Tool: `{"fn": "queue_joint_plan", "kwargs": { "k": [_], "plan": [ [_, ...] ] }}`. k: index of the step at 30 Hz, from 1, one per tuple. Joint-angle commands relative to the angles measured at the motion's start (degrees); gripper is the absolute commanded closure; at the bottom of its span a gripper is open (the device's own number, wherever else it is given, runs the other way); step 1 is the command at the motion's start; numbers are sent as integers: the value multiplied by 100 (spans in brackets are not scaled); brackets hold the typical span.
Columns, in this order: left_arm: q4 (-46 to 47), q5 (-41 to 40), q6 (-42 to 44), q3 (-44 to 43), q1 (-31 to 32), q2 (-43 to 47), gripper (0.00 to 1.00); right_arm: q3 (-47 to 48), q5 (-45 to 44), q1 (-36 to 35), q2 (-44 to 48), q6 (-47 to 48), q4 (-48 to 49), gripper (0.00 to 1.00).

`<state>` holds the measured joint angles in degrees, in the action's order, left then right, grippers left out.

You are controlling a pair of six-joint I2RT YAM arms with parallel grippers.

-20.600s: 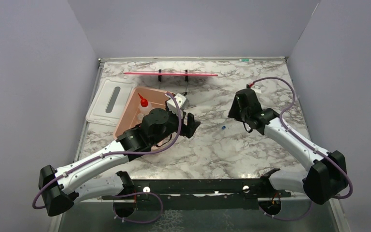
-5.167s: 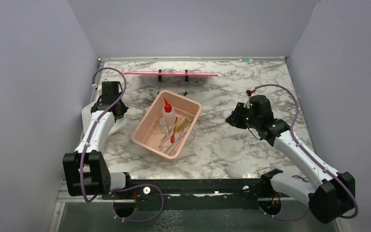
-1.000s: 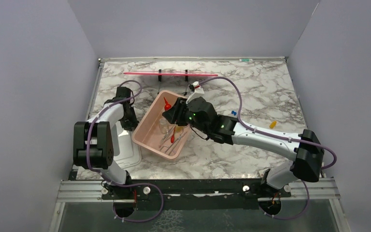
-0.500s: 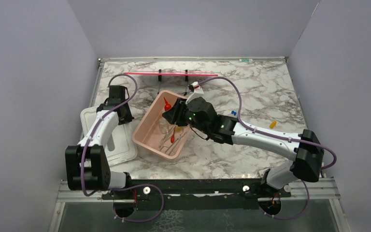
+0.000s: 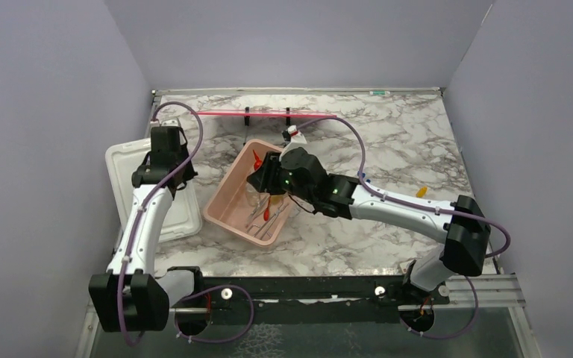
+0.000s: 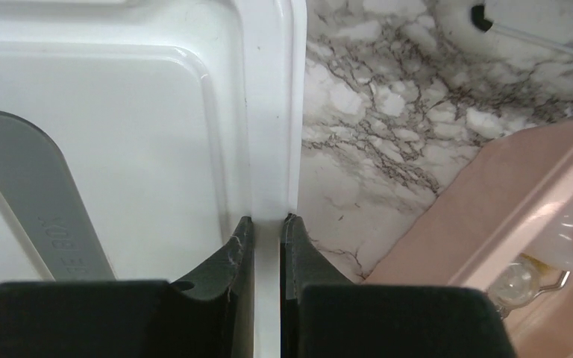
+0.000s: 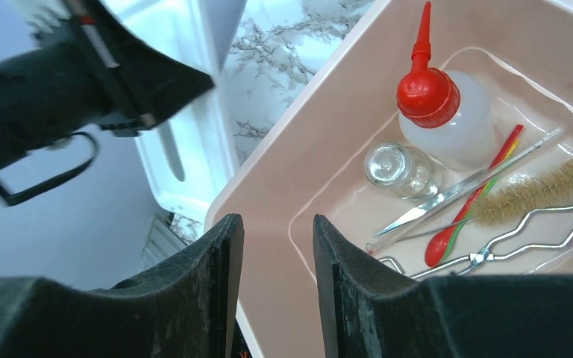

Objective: Organize the chemistry lab equipment

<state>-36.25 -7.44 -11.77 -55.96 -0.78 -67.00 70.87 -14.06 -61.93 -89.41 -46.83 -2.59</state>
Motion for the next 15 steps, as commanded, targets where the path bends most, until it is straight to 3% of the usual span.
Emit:
{"fn": "queue_joint_plan", "kwargs": {
  "k": [1, 8, 15],
  "plan": [
    [-347, -460, 187, -601, -37, 776, 100, 279, 132, -37, -162, 173, -97, 57],
    [-886, 72, 243, -1353, -29, 1199, 100, 329, 56, -33, -63, 223, -112, 57],
    [-1183, 1550, 133, -1834, 57, 1252, 100, 319, -602, -21, 339, 464, -369, 56]
  ]
}}
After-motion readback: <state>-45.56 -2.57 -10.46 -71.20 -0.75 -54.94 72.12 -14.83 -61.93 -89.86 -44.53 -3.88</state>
